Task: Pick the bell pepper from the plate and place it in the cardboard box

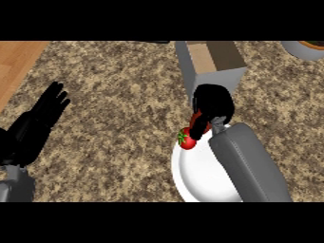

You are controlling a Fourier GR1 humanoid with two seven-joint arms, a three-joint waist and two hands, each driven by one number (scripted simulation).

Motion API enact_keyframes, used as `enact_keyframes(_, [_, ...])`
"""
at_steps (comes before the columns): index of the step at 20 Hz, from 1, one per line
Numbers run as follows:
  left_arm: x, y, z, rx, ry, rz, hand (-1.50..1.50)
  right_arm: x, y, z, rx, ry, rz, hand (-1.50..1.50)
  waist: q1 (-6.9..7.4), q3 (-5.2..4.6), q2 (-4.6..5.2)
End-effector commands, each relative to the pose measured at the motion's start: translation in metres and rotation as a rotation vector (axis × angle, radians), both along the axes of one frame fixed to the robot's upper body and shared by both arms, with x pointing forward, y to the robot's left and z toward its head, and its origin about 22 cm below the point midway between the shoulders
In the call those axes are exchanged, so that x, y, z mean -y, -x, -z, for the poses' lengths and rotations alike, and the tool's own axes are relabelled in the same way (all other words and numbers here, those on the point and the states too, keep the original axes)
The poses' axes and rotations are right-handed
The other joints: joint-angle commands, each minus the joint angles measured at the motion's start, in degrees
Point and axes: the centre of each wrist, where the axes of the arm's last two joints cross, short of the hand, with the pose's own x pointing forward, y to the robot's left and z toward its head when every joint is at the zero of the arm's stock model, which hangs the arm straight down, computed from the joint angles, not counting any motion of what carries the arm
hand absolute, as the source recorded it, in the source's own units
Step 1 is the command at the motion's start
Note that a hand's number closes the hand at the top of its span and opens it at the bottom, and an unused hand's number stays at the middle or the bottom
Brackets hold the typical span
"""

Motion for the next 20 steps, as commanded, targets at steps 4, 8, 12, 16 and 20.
enact_keyframes(4, [0.017,-0.01,-0.004,-0.003,-0.007,0.052,0.0,-0.067,-0.021,-0.052,0.184,0.025,0.094,1.5,1.69,-0.03,-0.04])
enact_keyframes(8, [0.009,-0.015,0.001,-0.01,0.002,0.023,0.0,-0.103,-0.019,-0.099,0.328,-0.006,0.078,1.5,1.09,-0.19,-0.31])
enact_keyframes(12, [0.007,-0.017,0.0,0.002,-0.002,0.002,0.0,-0.132,-0.013,-0.146,0.491,-0.038,0.13,1.5,0.26,-0.25,-0.77])
enact_keyframes(16, [0.003,-0.011,-0.001,-0.007,-0.022,0.005,0.0,-0.151,-0.011,-0.164,0.593,-0.026,0.241,1.5,-0.26,-0.27,-1.08])
enact_keyframes(20, [0.001,-0.014,0.005,-0.028,-0.001,-0.027,0.0,-0.162,-0.015,-0.203,0.641,-0.044,0.302,1.5,-2.21,-0.3,-0.94])
